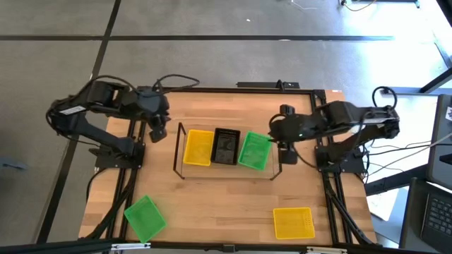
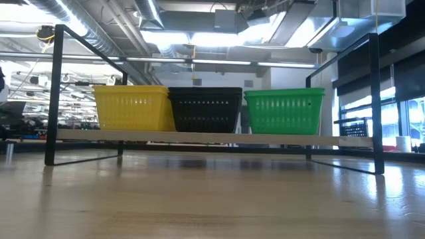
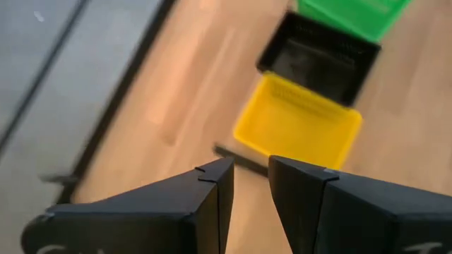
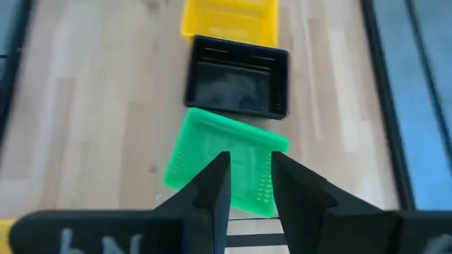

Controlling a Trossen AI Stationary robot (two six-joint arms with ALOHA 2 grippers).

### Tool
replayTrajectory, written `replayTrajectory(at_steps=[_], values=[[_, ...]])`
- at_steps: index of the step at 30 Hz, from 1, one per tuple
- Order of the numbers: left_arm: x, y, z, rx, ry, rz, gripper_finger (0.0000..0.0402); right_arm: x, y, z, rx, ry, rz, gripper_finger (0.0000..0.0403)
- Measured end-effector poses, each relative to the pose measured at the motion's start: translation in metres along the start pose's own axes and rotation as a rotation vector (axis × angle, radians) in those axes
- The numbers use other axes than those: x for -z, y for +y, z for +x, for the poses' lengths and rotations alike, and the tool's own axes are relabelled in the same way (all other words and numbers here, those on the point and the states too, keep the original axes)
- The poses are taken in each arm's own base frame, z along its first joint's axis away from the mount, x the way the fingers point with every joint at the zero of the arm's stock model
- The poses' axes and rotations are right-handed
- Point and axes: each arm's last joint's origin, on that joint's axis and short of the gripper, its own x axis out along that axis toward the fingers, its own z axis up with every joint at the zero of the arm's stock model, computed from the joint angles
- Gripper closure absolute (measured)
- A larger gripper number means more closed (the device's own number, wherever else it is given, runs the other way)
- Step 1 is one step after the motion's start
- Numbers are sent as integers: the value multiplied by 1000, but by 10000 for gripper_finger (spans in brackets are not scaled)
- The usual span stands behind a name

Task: Stack baskets on shelf by color
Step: Stack the green bin on top of the green bin on the shelf

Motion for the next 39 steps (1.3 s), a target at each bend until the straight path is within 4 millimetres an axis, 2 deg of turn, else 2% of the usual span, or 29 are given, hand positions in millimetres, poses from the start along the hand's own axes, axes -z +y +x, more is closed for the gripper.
replayTrajectory(at_steps=[4,7,16,19,30,34,39], values=[[12,-3,-8,54,65,-70,319,5,-2,-14,-86,-31,-28,303],[23,-12,-4,114,157,-63,319,9,-4,-23,-115,-54,-35,303],[67,-59,27,285,390,206,319,15,-8,-38,-135,-98,-11,303],[81,-76,40,319,395,271,319,15,-8,-38,-135,-97,-12,303],[136,-130,67,658,437,416,319,15,-8,-38,-135,-100,-10,303],[158,-142,76,714,417,469,319,14,-8,-38,-136,-104,-9,303],[187,-147,87,714,437,547,319,13,-8,-38,-137,-115,-5,303]])
